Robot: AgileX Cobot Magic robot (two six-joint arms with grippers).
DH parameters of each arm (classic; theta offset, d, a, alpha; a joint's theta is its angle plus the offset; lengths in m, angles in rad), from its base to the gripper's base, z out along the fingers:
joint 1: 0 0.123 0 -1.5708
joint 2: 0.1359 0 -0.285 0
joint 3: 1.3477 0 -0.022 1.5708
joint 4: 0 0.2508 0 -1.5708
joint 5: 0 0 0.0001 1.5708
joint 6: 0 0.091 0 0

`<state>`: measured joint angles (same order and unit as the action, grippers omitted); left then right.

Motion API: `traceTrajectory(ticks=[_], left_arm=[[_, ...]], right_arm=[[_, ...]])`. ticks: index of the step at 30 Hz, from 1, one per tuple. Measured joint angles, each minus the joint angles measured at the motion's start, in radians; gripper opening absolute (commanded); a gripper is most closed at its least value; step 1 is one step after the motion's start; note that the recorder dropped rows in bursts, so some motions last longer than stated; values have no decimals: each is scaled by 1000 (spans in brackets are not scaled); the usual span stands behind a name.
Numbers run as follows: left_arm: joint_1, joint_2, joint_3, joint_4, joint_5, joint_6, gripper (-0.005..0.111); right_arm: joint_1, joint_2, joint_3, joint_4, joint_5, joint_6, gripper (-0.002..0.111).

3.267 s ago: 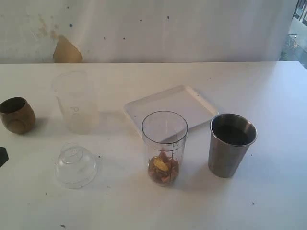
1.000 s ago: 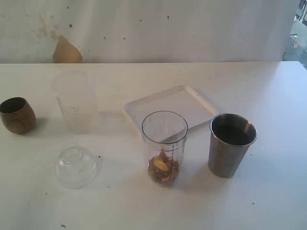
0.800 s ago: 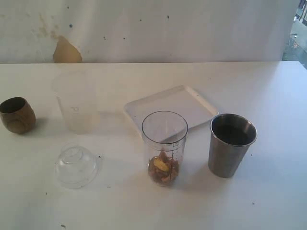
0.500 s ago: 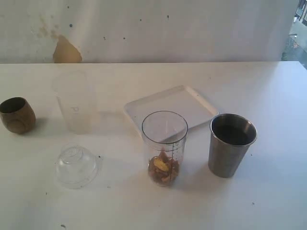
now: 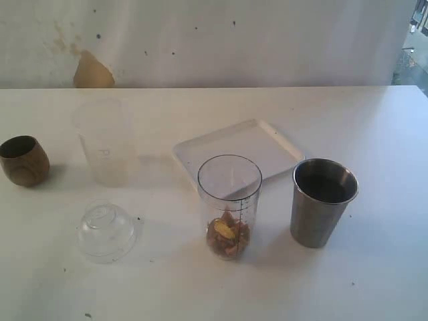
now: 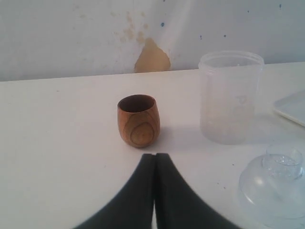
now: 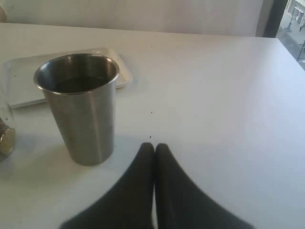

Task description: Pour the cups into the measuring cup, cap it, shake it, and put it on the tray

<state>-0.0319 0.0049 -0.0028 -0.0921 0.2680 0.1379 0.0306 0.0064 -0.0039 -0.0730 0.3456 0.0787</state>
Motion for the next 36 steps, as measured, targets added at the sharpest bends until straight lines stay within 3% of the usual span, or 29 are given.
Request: traceTrajectory(ticks=[24, 30, 36], left_arm=[[0, 0, 0, 0, -2, 4, 0], [0, 0, 0, 0, -2, 4, 0], [0, 0, 0, 0, -2, 4, 0]], right_arm=[[0, 0, 0, -21, -14, 0, 0], [0, 0, 0, -93, -163, -11, 0], [0, 0, 0, -93, -457, 5, 0]])
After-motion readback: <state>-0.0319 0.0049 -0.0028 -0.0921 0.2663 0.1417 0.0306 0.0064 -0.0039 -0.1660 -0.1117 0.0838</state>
